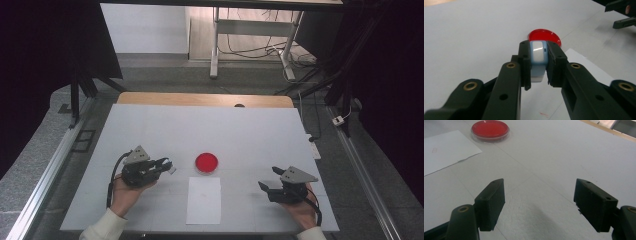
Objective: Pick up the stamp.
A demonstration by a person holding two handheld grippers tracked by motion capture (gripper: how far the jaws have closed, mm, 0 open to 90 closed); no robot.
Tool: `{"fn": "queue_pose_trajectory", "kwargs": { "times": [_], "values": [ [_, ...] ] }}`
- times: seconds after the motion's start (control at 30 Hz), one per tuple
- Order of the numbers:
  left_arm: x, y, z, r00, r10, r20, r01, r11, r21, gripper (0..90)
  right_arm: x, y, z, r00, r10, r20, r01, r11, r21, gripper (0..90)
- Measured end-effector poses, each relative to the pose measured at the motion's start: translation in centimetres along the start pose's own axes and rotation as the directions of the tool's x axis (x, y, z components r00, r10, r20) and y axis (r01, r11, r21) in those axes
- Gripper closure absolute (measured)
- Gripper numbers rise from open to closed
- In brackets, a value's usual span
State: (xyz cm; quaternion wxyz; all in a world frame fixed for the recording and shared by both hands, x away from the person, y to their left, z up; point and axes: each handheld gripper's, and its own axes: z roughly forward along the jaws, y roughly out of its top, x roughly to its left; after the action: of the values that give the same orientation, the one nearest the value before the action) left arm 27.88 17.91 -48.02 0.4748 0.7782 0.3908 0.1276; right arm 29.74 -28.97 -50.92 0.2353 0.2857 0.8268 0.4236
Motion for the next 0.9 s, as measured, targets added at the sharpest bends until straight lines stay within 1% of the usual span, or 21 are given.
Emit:
{"fn": "queue_pose_trajectory", "kwargs": {
  "times": [0.27,0.5,0.67,0.9],
  "values": [
    [-0.1,0.4,0.0,0.9995,-0.017,0.025,0.018,0.9996,-0.024,75.2,0.1,0.0,0.1,1.0,-0.001,0.003,0.001,1.0,-0.013,24.4],
    [-0.7,1.1,0.5,0.9989,-0.012,0.044,0.014,0.9993,-0.036,75.2,0.1,0.1,0.0,0.9999,-0.007,0.011,0.007,1.0,-0.004,24.4],
    [-1.3,1.5,1.1,0.9984,0.0,0.057,0.002,0.9993,-0.036,75.2,0.1,0.1,0.1,0.9999,-0.009,0.008,0.009,1.0,-0.006,24.4],
    [-1.7,2.0,1.5,0.9976,0.007,0.068,-0.004,0.9992,-0.041,75.2,0.2,0.1,0.1,0.9999,-0.01,0.008,0.01,1.0,-0.005,24.5]
  ]
}}
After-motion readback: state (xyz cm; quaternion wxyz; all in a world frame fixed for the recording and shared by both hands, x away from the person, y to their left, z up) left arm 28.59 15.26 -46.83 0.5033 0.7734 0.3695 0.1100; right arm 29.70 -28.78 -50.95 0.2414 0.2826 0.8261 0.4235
